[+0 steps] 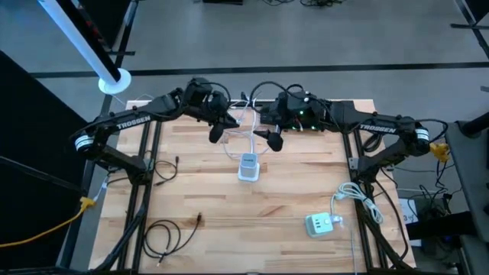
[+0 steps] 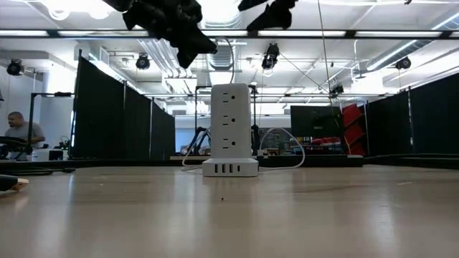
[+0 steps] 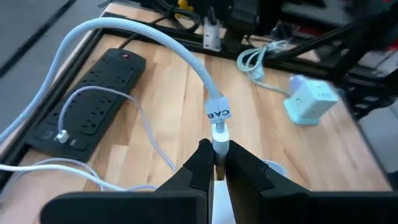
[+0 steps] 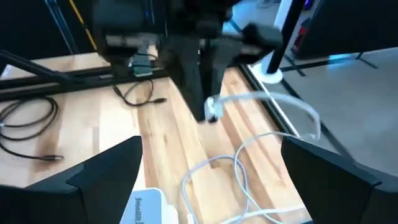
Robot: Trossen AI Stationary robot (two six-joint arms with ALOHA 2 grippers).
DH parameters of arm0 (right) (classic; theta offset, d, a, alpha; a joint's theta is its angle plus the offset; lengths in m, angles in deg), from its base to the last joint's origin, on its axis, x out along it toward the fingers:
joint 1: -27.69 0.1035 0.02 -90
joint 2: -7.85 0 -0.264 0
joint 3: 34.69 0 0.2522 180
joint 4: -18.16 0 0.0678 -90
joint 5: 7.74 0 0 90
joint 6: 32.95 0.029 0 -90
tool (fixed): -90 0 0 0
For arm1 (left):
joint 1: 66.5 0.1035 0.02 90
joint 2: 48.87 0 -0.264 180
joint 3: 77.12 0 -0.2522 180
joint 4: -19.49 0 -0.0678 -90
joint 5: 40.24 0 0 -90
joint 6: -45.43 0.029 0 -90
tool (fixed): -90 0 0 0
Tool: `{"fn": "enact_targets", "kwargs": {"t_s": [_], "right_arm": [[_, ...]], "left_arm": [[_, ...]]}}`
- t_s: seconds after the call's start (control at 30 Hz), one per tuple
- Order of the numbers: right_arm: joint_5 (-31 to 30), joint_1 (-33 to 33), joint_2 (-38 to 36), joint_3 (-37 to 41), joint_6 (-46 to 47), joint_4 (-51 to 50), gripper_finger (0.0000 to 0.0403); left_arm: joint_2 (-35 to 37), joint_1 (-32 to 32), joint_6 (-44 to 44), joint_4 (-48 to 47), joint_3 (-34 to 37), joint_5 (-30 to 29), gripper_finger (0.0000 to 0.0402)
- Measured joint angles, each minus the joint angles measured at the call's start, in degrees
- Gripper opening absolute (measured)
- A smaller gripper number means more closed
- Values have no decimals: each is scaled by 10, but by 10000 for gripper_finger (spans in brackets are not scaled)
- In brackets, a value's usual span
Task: Insert USB
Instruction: Insert the white charger cable into the top white outlet extension
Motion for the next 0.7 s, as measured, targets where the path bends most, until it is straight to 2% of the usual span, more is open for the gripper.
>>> {"fn": "enact_targets", "kwargs": {"t_s": [0.03, 0.1, 0.27, 0.37, 0.43, 0.57, 0.7], "right_arm": [[-2, 1, -1, -6, 28, 0, 368], [-6, -1, -1, -14, 102, 1, 368], [-37, -1, 0, -15, 287, -1, 368], [-39, -2, 0, -15, 402, 2, 368], [-34, -9, -1, -15, 472, 6, 368], [-8, -25, -8, -14, 583, 27, 368], [16, -31, -14, -14, 670, 99, 368]], "left_arm": [[0, -11, 12, -2, 0, -34, 18], [0, -37, 37, -2, 0, -142, 18], [0, -111, 144, 58, 0, -492, 18], [0, -143, 238, 143, 0, -624, 18], [0, -159, 320, 208, 0, -660, 18], [0, -182, 493, 313, 5, -662, 17], [-2, -187, 655, 349, 8, -647, 17]]}}
